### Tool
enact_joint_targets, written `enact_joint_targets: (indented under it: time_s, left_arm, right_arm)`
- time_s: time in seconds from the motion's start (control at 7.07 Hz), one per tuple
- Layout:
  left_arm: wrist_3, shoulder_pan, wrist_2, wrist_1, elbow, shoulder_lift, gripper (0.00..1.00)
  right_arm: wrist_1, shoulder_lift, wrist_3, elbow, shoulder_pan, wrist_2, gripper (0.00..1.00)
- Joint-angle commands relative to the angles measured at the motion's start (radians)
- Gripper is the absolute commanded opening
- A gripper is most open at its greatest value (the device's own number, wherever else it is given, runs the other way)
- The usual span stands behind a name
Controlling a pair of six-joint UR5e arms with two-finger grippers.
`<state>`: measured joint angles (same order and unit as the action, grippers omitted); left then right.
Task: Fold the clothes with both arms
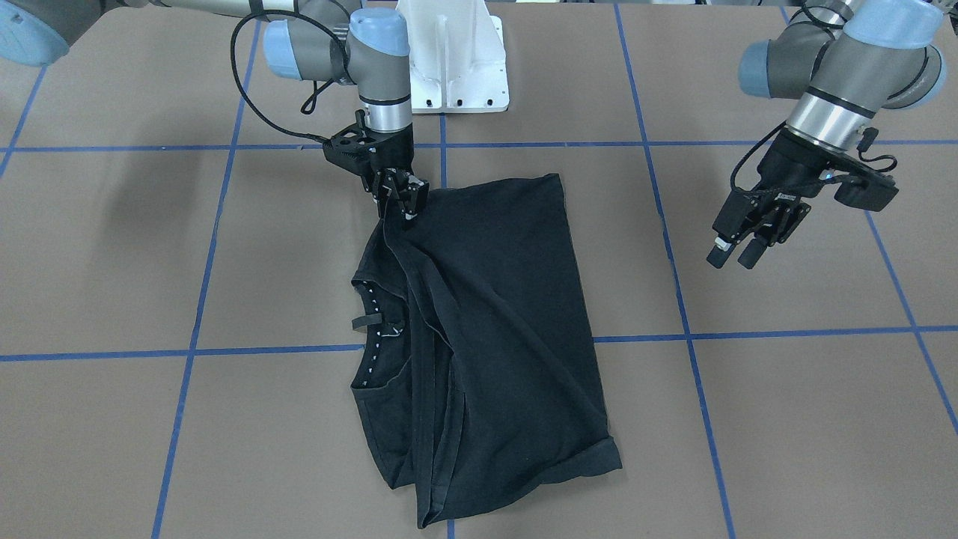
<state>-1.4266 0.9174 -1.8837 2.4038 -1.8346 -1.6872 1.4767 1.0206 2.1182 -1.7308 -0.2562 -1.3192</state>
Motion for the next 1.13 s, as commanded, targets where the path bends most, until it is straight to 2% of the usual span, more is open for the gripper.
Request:
enact_joint_targets:
  time_s: [0.0, 0.42, 0.57, 0.71, 0.99]
  left_arm:
    - [0.000, 0.000, 0.000, 0.000, 0.000, 0.000, 0.75]
    - [0.000, 0.000, 0.000, 0.000, 0.000, 0.000, 0.75]
    - [0.000, 0.000, -0.002, 0.000, 0.000, 0.000, 0.75]
    - [0.000, 0.000, -0.002, 0.000, 0.000, 0.001, 0.75]
    - [0.000, 0.000, 0.000, 0.000, -0.002, 0.001, 0.75]
  right_arm:
    - [0.008, 0.001, -0.006, 0.004, 0.000, 0.000, 0.59]
    - [0.010, 0.003, -0.006, 0.011, 0.000, 0.000, 0.49]
    - [0.010, -0.003, -0.006, 0.013, 0.000, 0.002, 0.38]
    - [0.010, -0.008, -0.006, 0.011, 0.000, 0.002, 0.00]
    - [0.007, -0.007, -0.006, 0.033, 0.002, 0.003, 0.00]
